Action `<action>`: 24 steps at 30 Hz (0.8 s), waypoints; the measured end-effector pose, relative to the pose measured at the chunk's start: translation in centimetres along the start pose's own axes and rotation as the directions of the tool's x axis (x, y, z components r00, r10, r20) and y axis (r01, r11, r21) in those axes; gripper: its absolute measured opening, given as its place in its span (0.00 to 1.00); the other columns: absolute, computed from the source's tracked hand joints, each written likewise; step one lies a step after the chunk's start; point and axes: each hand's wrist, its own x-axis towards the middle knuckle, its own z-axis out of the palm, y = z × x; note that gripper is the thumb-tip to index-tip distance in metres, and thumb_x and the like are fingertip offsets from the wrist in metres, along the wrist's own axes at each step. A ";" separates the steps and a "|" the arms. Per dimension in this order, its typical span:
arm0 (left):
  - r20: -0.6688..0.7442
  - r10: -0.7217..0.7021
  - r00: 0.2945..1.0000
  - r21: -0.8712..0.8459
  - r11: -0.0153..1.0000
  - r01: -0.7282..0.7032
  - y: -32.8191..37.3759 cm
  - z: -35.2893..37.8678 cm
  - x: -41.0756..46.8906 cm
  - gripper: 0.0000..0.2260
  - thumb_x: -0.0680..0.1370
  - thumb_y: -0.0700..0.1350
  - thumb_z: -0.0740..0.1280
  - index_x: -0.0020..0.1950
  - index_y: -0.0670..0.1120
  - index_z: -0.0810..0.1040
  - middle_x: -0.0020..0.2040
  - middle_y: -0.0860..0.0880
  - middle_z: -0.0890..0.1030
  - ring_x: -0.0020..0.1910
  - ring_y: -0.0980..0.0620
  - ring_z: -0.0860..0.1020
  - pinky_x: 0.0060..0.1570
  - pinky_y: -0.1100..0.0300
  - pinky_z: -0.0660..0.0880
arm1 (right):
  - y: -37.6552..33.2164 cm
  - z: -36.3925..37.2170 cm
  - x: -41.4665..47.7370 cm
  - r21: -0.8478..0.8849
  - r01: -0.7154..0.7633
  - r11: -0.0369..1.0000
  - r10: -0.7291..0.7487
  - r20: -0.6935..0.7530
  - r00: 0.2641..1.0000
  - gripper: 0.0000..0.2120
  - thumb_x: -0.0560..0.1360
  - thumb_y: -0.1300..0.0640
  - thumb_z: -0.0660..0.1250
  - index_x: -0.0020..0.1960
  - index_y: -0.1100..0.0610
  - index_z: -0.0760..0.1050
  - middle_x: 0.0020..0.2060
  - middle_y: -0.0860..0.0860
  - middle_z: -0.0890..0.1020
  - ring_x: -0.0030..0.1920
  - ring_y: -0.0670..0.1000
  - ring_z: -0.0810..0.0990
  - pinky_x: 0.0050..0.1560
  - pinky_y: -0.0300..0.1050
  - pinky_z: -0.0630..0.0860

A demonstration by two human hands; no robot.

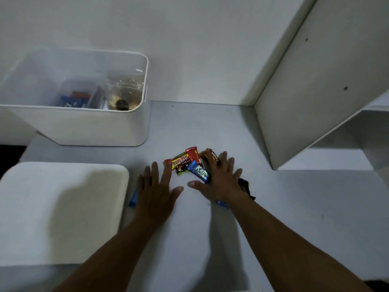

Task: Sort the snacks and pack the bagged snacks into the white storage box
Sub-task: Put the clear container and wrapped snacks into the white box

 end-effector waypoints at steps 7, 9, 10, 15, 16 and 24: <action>-0.104 0.020 0.994 0.011 1.000 -0.019 0.9 1.3 4.7 0.35 0.76 0.68 0.55 0.80 0.55 0.54 0.76 0.41 0.64 0.68 0.36 0.68 0.63 0.40 0.68 | 1.1 1.6 3.0 -0.132 0.252 0.959 -0.268 -0.118 0.956 0.44 0.71 0.24 0.55 0.77 0.35 0.35 0.80 0.57 0.46 0.79 0.63 0.42 0.73 0.74 0.43; -0.123 0.074 0.990 0.107 0.992 -0.060 0.8 1.3 5.6 0.30 0.76 0.65 0.55 0.76 0.53 0.65 0.70 0.42 0.73 0.62 0.38 0.72 0.57 0.43 0.71 | 0.8 1.4 4.1 -0.207 0.285 0.936 -0.315 -0.129 0.940 0.38 0.74 0.26 0.54 0.78 0.35 0.43 0.79 0.57 0.55 0.78 0.63 0.51 0.72 0.72 0.50; -0.146 0.095 0.985 0.127 0.989 -0.076 0.7 1.3 5.7 0.28 0.76 0.64 0.55 0.72 0.52 0.71 0.65 0.44 0.76 0.58 0.39 0.74 0.53 0.45 0.72 | 0.6 1.3 4.4 -0.263 0.292 0.920 -0.340 -0.163 0.926 0.35 0.75 0.28 0.54 0.78 0.37 0.50 0.75 0.57 0.61 0.75 0.63 0.58 0.71 0.69 0.57; -0.104 0.211 0.972 0.147 0.970 -0.195 -0.1 0.8 6.2 0.22 0.78 0.59 0.56 0.59 0.46 0.79 0.45 0.45 0.80 0.39 0.42 0.79 0.38 0.50 0.75 | -0.1 0.8 5.7 -0.380 0.366 0.849 -0.473 -0.241 0.848 0.20 0.76 0.44 0.62 0.67 0.47 0.70 0.54 0.52 0.76 0.52 0.57 0.74 0.48 0.52 0.73; -0.090 0.237 0.967 0.143 0.964 -0.223 -0.3 0.6 6.4 0.22 0.78 0.58 0.55 0.57 0.45 0.79 0.43 0.46 0.81 0.36 0.43 0.80 0.37 0.51 0.75 | -0.1 0.4 5.8 -0.354 0.378 0.856 -0.470 -0.227 0.853 0.19 0.76 0.45 0.63 0.65 0.49 0.72 0.53 0.52 0.77 0.51 0.56 0.75 0.47 0.51 0.73; -0.342 0.399 0.850 0.140 0.917 -0.374 0.6 -5.6 6.8 0.12 0.79 0.50 0.62 0.42 0.44 0.78 0.33 0.47 0.77 0.29 0.43 0.76 0.30 0.54 0.66 | -2.9 -5.9 5.2 -0.127 0.394 0.910 -0.412 -0.366 0.834 0.13 0.78 0.48 0.65 0.58 0.54 0.75 0.47 0.53 0.76 0.44 0.55 0.77 0.39 0.50 0.76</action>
